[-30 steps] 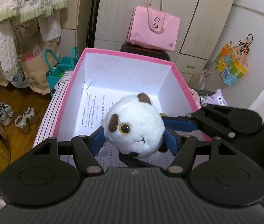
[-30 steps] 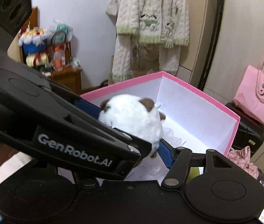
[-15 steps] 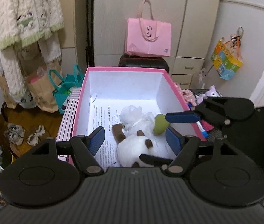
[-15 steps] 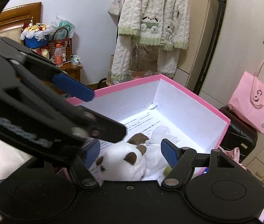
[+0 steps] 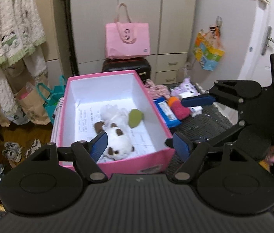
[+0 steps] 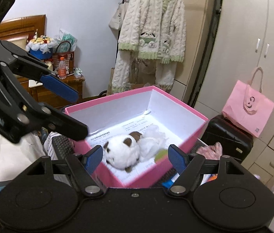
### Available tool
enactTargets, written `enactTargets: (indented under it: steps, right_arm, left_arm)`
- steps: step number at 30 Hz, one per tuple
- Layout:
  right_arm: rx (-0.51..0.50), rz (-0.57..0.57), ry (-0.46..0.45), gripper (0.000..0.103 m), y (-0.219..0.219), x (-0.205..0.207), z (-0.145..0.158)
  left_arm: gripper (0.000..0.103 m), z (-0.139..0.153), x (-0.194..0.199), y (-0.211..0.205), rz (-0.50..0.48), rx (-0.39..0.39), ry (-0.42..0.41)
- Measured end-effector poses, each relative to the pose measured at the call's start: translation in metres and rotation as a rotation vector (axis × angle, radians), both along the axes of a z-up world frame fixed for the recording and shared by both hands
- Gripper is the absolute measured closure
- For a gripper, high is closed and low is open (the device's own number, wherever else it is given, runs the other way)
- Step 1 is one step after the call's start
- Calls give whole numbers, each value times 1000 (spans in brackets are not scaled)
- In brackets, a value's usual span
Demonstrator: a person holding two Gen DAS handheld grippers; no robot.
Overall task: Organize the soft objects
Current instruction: 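Withdraw the left tool from the box toward the pink heart pom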
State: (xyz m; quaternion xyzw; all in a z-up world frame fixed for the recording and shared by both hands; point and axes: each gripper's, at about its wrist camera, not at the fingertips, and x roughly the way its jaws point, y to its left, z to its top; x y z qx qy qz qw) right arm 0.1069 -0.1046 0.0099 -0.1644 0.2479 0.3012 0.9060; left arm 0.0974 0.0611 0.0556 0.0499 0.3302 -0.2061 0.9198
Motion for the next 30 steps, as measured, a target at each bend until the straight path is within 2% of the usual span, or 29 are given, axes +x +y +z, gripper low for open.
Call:
enactTargets:
  steps: [9, 18, 23, 27, 30]
  right_arm:
    - [21, -114, -31, 24, -73, -32, 6]
    - [69, -203, -21, 23, -126, -39, -7]
    - [95, -210, -8, 23, -149, -26, -19]
    - [110, -224, 12, 23, -166, -8, -29]
    - [114, -236, 17, 23, -178, 8, -39]
  left_arm:
    - [28, 10, -29, -40, -123, 28, -32]
    - [28, -1, -23, -95, -247, 36, 5]
    - [28, -10, -9, -124, -272, 12, 23]
    - [28, -21, 5, -146, -258, 13, 3]
    - [28, -31, 19, -161, -231, 42, -27]
